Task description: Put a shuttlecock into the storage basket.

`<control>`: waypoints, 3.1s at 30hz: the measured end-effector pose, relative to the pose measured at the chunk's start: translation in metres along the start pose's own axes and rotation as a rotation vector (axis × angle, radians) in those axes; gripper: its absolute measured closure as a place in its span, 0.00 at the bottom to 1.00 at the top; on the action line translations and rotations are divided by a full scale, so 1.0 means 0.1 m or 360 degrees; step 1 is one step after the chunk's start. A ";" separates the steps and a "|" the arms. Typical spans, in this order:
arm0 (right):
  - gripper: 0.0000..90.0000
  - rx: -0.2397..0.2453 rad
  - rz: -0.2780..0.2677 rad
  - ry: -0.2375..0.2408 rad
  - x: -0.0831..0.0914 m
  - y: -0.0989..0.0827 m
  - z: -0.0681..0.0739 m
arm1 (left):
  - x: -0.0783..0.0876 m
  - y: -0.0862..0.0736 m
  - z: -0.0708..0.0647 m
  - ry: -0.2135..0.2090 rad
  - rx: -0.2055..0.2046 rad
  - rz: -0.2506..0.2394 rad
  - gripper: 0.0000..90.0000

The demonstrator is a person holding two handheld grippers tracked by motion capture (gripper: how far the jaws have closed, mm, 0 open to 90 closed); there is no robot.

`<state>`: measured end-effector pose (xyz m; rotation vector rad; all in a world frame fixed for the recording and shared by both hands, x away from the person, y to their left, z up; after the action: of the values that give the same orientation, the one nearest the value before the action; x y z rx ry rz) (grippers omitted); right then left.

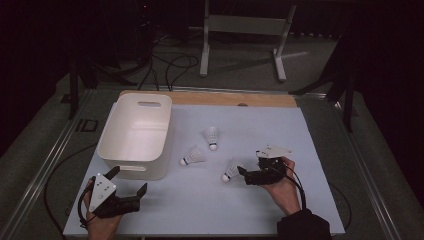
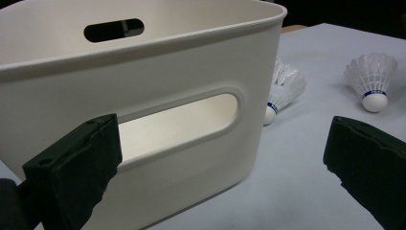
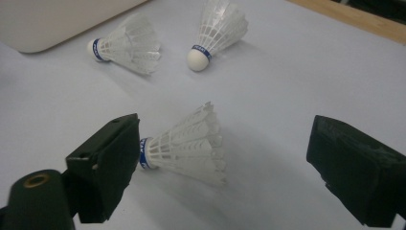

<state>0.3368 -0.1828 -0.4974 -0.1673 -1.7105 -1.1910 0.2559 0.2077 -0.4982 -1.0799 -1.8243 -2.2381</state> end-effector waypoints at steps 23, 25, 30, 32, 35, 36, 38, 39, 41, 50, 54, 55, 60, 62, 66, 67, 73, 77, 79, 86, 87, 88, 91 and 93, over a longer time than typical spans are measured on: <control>0.17 0.0061 0.0112 0.0061 -0.23 -0.03 0.09 | -0.01 -0.01 -0.01 0.0015 -0.0015 0.0014 0.00; 0.18 0.0062 0.0116 0.0068 -0.24 -0.03 0.09 | -0.01 -0.01 -0.01 0.0016 -0.0016 0.0016 0.00; 0.24 0.0048 0.0134 0.0097 -0.28 -0.04 0.11 | -0.01 -0.01 -0.01 0.0016 -0.0021 0.0019 0.00; 0.27 0.0053 0.0141 0.0093 -0.30 -0.04 0.12 | -0.01 -0.01 -0.01 0.0017 -0.0020 0.0019 0.00; 0.32 0.0066 0.0164 0.0104 -0.33 -0.05 0.14 | -0.01 -0.01 -0.01 0.0017 -0.0019 0.0018 0.00; 0.35 0.0083 0.0169 0.0114 -0.34 -0.05 0.14 | -0.01 -0.01 -0.01 0.0017 -0.0020 0.0019 0.00; 0.41 0.0098 0.0185 0.0144 -0.36 -0.06 0.16 | -0.01 -0.01 -0.01 0.0016 -0.0020 0.0019 0.00; 0.41 0.0098 0.0185 0.0144 -0.36 -0.06 0.16 | -0.01 -0.01 -0.01 0.0016 -0.0020 0.0019 0.00; 0.50 0.0112 0.0202 0.0158 -0.38 -0.07 0.18 | -0.01 -0.01 -0.01 0.0016 -0.0021 0.0019 0.00; 0.78 0.0195 0.0242 0.0245 -0.39 -0.10 0.28 | -0.02 -0.01 -0.01 0.0015 -0.0024 0.0028 0.00; 0.89 0.0196 0.0227 0.0293 -0.36 -0.09 0.28 | -0.02 -0.01 -0.01 0.0015 -0.0026 0.0026 0.00; 0.91 0.0201 0.0221 0.0298 -0.35 -0.09 0.28 | -0.02 -0.01 -0.01 0.0016 -0.0024 0.0025 0.00; 0.98 0.0221 0.0215 0.0292 -0.34 -0.09 0.30 | -0.02 -0.01 -0.01 0.0018 -0.0025 0.0026 0.00; 0.98 0.0224 0.0213 0.0280 -0.34 -0.09 0.31 | -0.02 -0.01 -0.01 0.0018 -0.0025 0.0026 0.00; 0.98 0.0223 0.0204 0.0265 -0.33 -0.09 0.31 | -0.02 -0.01 -0.01 0.0019 -0.0023 0.0026 0.00; 0.99 0.0221 0.0201 0.0263 -0.33 -0.08 0.31 | -0.02 -0.01 -0.01 0.0019 -0.0023 0.0027 0.00; 0.99 0.0229 0.0170 0.0235 -0.32 -0.07 0.30 | -0.02 -0.01 -0.01 0.0020 -0.0020 0.0026 0.00; 0.99 0.0222 0.0165 0.0225 -0.30 -0.06 0.29 | -0.02 -0.01 -0.01 0.0020 -0.0022 0.0027 0.00; 0.99 0.0220 0.0157 0.0213 -0.30 -0.06 0.29 | -0.02 -0.01 -0.01 0.0019 -0.0022 0.0028 0.00; 0.99 0.0211 0.0135 0.0188 -0.28 -0.04 0.28 | -0.02 -0.01 -0.01 0.0016 -0.0024 0.0027 0.00; 0.99 0.0211 0.0135 0.0188 -0.28 -0.04 0.28 | -0.02 -0.01 -0.01 0.0016 -0.0024 0.0027 0.00; 0.99 0.0209 0.0134 0.0185 -0.28 -0.04 0.28 | -0.02 -0.01 -0.01 0.0016 -0.0024 0.0027 0.00; 0.99 0.0207 0.0131 0.0184 -0.28 -0.03 0.28 | -0.02 -0.01 -0.01 0.0016 -0.0025 0.0028 0.00; 0.99 0.0205 0.0128 0.0182 -0.27 -0.03 0.28 | -0.02 -0.01 -0.01 0.0014 -0.0025 0.0029 0.00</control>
<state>0.3303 -0.1522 -0.5204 -0.0874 -1.6588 -1.0093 0.2564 0.2068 -0.5005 -1.0828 -1.7889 -2.2475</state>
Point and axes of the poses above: each handheld gripper's, and its own axes: x roughly backward along the jaws, y roughly out of its top, z roughly to its left, the point moved 6 cm from there along -x, roughly forward along the jaws, and after that the axes turned 13 degrees about z, right-handed, at the moved point
